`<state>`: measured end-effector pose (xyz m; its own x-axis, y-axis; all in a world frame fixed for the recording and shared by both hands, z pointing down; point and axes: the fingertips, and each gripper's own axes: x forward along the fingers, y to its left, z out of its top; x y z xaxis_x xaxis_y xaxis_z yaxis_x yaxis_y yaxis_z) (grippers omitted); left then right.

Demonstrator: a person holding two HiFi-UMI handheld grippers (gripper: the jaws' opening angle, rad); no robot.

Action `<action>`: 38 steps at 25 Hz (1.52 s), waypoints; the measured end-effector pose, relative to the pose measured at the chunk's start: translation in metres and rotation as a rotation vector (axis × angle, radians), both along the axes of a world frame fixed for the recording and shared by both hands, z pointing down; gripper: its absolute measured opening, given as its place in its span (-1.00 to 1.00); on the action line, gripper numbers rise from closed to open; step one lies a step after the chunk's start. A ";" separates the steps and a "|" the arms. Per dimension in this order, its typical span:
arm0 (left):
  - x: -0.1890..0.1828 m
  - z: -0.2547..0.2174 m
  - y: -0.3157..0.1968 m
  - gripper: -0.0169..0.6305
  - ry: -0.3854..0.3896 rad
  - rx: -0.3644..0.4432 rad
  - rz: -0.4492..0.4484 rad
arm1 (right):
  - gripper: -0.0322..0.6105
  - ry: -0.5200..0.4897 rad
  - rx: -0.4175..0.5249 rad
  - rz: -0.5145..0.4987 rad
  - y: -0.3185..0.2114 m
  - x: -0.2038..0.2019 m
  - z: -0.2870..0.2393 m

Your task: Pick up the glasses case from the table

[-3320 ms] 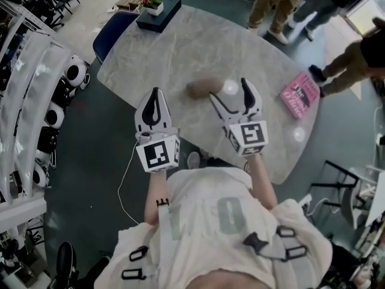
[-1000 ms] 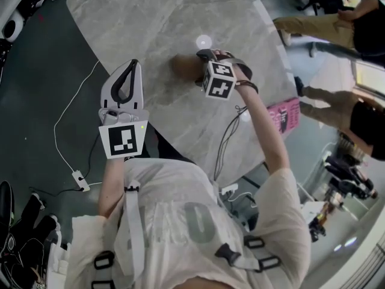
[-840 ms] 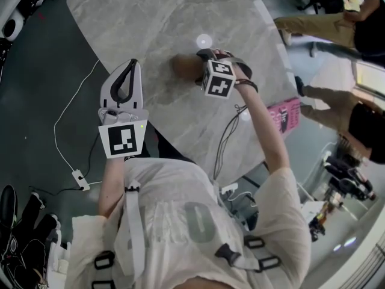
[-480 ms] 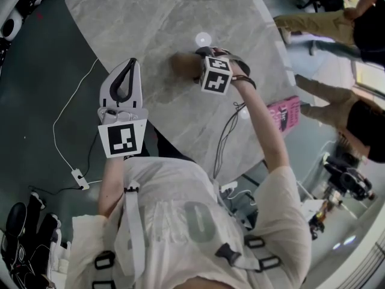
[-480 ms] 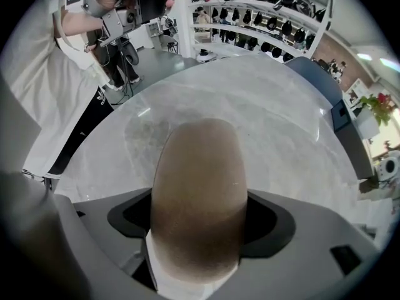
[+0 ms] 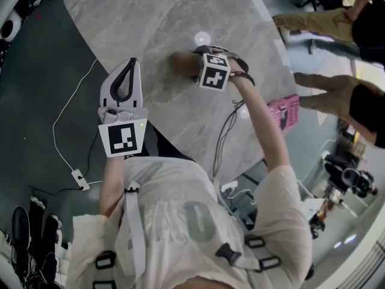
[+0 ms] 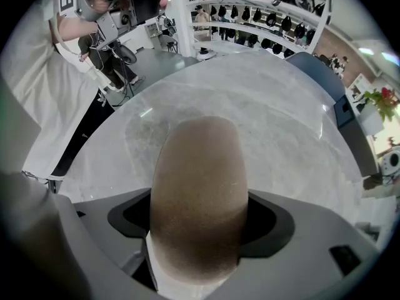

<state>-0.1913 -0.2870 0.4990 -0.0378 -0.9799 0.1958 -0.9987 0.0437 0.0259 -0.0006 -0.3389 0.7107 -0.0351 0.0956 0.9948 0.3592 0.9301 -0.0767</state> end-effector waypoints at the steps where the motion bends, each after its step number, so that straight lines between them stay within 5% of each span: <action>1: 0.000 0.000 0.000 -0.94 0.005 0.002 -0.003 | 0.31 0.001 0.000 0.000 0.000 0.000 0.000; 11: 0.002 -0.015 0.001 -0.94 0.002 0.033 -0.003 | 0.30 -0.014 0.022 0.017 -0.001 0.001 0.000; 21: 0.014 -0.042 0.015 -0.94 -0.005 0.092 0.022 | 0.29 -0.064 0.035 0.136 0.015 0.006 -0.018; 31: 0.017 -0.103 0.005 -0.94 -0.047 0.209 0.040 | 0.29 -0.275 0.201 0.216 -0.006 -0.007 -0.118; 38: 0.035 -0.141 0.013 -0.94 -0.085 0.289 0.088 | 0.29 -0.508 0.350 0.354 -0.010 -0.001 -0.195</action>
